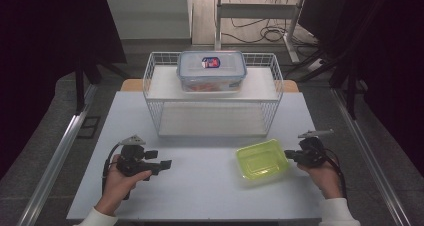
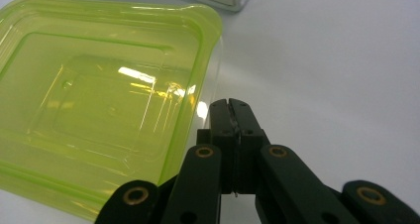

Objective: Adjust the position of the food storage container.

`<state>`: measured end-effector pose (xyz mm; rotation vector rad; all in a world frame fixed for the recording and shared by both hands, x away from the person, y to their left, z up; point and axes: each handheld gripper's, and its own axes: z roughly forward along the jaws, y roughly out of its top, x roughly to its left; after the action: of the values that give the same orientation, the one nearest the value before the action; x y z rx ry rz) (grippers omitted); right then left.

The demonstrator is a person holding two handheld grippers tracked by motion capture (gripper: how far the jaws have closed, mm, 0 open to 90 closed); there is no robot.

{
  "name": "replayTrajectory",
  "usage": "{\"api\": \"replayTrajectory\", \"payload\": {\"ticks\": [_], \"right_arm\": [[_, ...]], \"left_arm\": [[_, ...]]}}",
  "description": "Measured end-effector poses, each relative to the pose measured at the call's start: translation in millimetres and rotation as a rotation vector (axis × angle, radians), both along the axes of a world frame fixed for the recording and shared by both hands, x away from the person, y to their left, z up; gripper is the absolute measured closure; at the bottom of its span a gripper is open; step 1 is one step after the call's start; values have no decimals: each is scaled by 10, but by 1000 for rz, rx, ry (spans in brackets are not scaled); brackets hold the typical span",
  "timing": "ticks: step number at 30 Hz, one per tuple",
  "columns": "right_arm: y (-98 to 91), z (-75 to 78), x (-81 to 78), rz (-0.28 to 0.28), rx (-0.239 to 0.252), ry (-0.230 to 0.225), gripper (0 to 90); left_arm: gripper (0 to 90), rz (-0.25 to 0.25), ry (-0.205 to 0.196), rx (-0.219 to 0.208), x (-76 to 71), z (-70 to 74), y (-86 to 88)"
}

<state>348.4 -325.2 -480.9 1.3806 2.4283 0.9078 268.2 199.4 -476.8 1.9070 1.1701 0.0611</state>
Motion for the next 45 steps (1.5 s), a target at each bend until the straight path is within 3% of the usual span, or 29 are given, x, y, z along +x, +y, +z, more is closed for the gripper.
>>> {"api": "replayTrajectory", "payload": {"ticks": [12, 20, 27, 38, 45], "right_arm": [[201, -23, -103, 40, 17, 18, 893], [502, -8, -253, 91, -21, 29, 893], [720, -36, -354, 123, -17, 33, 892], [1025, -76, -410, 180, 41, 36, 892], [1166, -111, -440, 205, 29, 29, 892]], "left_arm": [[251, -1, 2, 1, -1, -10, -3], [251, -1, 2, 2, -5, -10, -8], [251, -10, 5, 2, 19, -22, -38], [251, -20, 3, 6, 33, -24, -66], [250, -18, 5, 5, 31, -23, -61]]}}
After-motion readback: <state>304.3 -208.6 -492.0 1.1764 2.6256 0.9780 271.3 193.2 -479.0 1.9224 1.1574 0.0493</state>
